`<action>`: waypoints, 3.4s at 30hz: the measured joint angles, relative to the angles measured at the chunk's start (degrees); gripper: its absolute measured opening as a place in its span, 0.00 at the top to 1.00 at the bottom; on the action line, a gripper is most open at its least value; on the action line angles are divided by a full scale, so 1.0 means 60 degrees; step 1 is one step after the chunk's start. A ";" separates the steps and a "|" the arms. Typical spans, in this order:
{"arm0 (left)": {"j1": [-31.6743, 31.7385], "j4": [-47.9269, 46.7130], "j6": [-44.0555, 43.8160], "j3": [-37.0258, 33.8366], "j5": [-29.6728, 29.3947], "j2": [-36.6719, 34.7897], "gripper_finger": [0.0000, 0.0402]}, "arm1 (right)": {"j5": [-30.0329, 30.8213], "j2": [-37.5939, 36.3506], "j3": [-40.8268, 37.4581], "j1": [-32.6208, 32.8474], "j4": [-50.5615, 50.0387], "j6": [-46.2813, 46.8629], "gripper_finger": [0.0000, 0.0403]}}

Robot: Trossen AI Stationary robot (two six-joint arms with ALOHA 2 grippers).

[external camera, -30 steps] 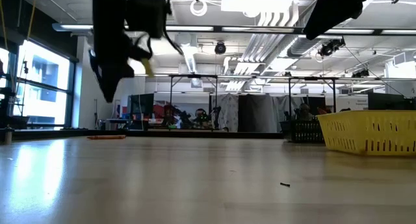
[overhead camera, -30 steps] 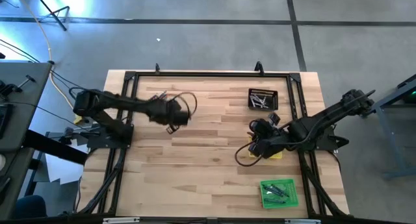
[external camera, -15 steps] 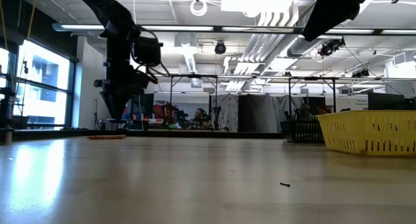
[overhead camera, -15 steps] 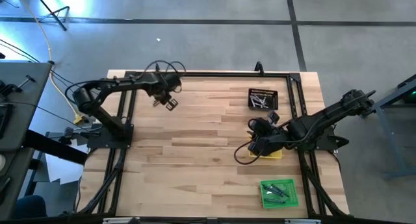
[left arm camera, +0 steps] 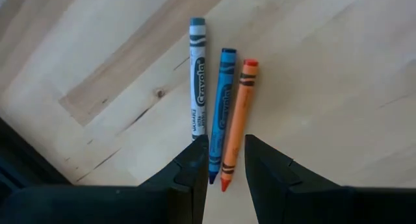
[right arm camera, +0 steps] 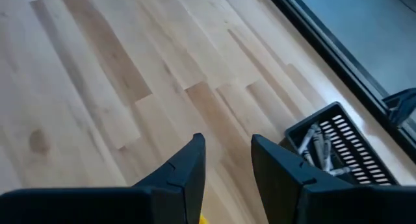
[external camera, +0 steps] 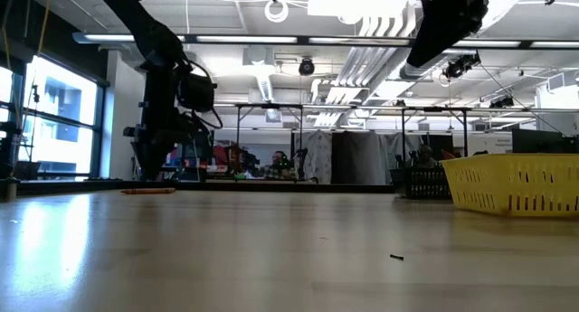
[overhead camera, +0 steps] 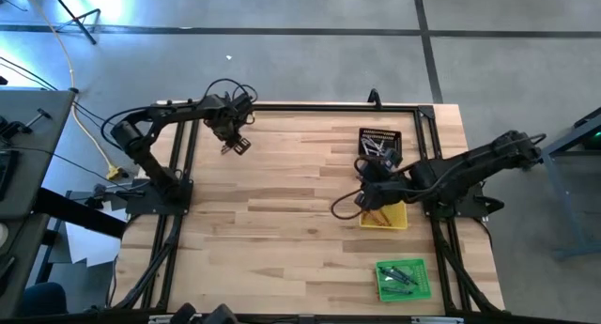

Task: Sort crayons
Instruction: Put the orange crayon into the yellow basket

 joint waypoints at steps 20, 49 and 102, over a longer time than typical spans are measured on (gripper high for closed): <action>0.0045 0.0003 0.0174 0.0000 0.0181 0.0710 0.78 | -0.0175 0.0000 -0.0007 -0.0673 0.0003 -0.0661 0.71; -0.0040 -0.0144 -0.0245 0.0010 0.0801 0.1058 0.78 | -0.0254 0.0000 -0.0007 -0.0673 0.0003 -0.0663 0.71; -0.4468 0.0696 -0.1660 0.0911 0.2439 0.0940 1.00 | -0.0763 0.0004 -0.0007 -0.0669 0.0004 -0.0613 0.71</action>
